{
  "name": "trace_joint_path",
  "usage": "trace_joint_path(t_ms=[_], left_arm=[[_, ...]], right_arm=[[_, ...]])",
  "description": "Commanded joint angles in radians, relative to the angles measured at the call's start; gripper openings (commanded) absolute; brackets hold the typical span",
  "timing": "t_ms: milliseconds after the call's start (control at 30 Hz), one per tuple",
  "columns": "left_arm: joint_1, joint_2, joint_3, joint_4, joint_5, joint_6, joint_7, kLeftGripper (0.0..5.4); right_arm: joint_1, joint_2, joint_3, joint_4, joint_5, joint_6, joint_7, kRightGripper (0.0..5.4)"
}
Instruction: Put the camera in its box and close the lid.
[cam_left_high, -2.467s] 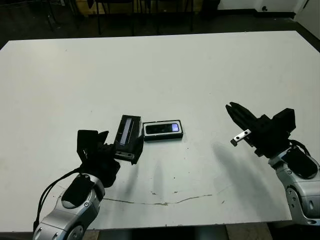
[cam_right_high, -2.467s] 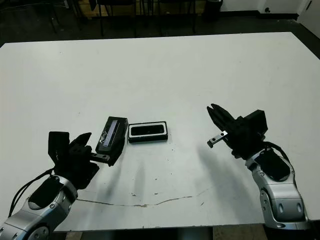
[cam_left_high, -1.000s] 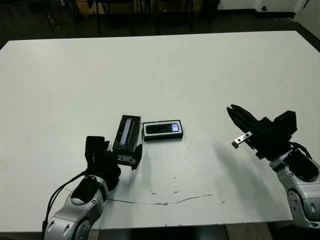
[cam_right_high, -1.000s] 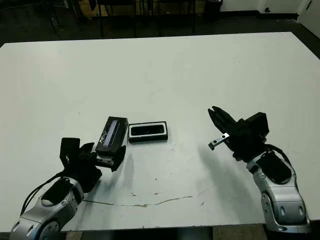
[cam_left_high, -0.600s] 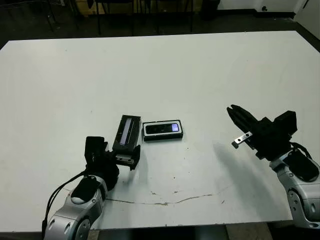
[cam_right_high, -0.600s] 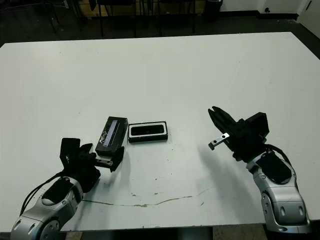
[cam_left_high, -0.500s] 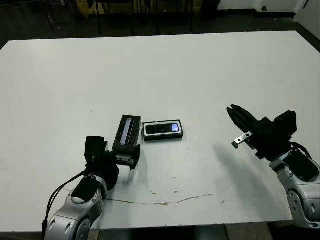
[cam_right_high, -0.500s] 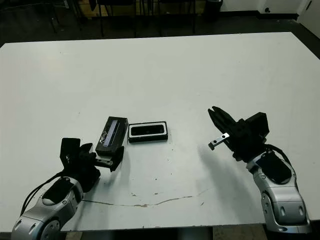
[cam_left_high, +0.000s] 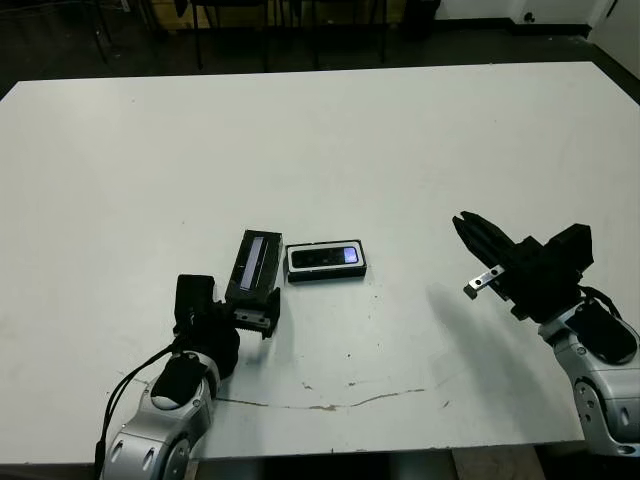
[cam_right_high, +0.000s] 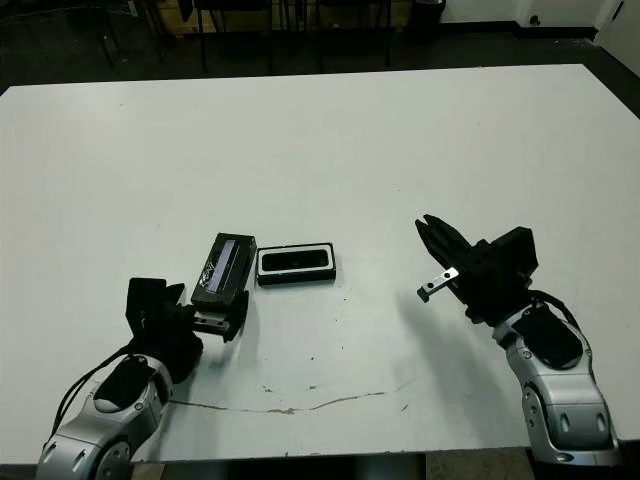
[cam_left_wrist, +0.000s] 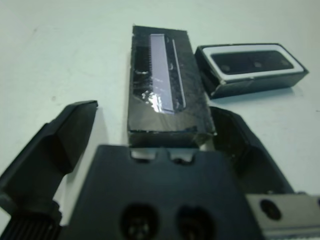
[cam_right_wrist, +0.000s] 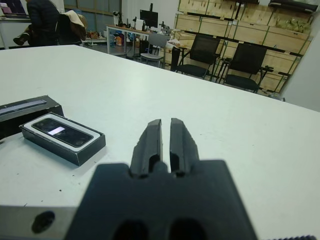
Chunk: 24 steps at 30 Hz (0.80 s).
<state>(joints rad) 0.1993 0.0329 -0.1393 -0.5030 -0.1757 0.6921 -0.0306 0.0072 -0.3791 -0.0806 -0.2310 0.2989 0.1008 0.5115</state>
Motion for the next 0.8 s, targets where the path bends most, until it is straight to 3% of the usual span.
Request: trace_joint_path(t_ms=[33,167,433,800], left_arm=[[0.01,-0.003,0.005,0.045,-0.013,0.025,-0.013,4.92],[0.002,0.022,0.002,0.075,-0.016,0.005,-0.051,4.18],[-0.009,0.099,-0.033,0.13,0.049,-0.096,-0.113,2.76],[-0.006,0.119,-0.001,0.104,0.05,-0.118,-0.13,2.68]], right_arm=[[0.011,-0.002,0.004,0.001,-0.009,0.02,-0.006,0.0],[0.012,-0.004,0.003,-0.009,-0.015,0.024,-0.012,0.0],[0.006,-0.002,0.002,0.0,-0.004,0.026,-0.005,0.0],[-0.001,-0.003,0.005,0.008,-0.016,0.013,-0.008,0.0]])
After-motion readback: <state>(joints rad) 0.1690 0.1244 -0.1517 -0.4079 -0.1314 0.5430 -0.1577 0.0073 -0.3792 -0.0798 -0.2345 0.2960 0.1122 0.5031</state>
